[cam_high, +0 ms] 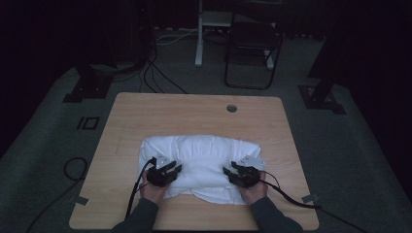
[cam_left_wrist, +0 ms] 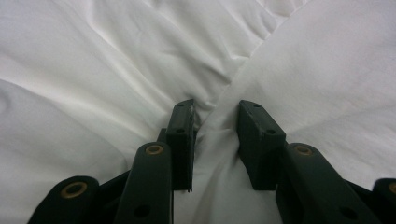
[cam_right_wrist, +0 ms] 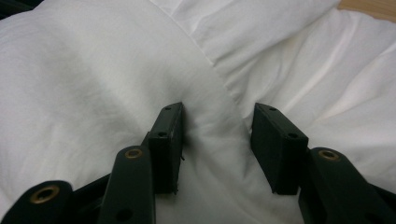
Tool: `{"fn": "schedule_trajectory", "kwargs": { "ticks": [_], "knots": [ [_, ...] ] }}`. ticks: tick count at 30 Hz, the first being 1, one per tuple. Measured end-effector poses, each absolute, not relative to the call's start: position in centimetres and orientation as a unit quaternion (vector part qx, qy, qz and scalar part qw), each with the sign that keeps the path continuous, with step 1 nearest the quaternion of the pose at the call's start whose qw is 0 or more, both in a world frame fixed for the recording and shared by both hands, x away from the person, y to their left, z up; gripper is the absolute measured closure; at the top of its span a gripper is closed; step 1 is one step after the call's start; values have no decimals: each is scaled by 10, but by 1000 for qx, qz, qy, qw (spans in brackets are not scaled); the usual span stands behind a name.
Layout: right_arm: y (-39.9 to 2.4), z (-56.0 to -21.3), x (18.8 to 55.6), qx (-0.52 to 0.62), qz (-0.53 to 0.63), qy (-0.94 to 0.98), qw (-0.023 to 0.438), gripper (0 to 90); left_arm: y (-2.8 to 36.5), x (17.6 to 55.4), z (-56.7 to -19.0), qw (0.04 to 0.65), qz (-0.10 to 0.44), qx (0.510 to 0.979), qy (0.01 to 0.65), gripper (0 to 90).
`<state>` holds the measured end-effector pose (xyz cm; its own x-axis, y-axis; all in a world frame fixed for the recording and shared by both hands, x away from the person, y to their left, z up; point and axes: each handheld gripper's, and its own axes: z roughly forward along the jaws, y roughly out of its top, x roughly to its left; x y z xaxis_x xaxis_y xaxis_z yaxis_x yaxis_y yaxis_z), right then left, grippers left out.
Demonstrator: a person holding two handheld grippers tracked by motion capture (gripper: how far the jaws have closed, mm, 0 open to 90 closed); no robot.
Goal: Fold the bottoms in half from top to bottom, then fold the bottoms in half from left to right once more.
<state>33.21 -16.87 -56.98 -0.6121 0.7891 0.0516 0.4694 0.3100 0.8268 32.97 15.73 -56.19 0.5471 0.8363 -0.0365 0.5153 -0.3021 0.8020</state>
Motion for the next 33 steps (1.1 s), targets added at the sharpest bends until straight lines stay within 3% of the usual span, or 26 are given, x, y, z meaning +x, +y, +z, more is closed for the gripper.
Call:
{"fn": "schedule_trajectory", "kwargs": {
  "ticks": [14,19,28,33],
  "knots": [
    [-161,-569,341,400,432,787,186,534,166,334,-560,408,194,772,447,664],
    [-163,-569,342,403,437,785,176,534,178,326,-552,405,199,763,462,533],
    [-165,-570,344,408,441,782,163,533,222,324,-545,395,233,714,528,376],
    [-166,-570,344,408,442,783,161,532,223,329,-554,343,259,713,554,187]
  ]
}}
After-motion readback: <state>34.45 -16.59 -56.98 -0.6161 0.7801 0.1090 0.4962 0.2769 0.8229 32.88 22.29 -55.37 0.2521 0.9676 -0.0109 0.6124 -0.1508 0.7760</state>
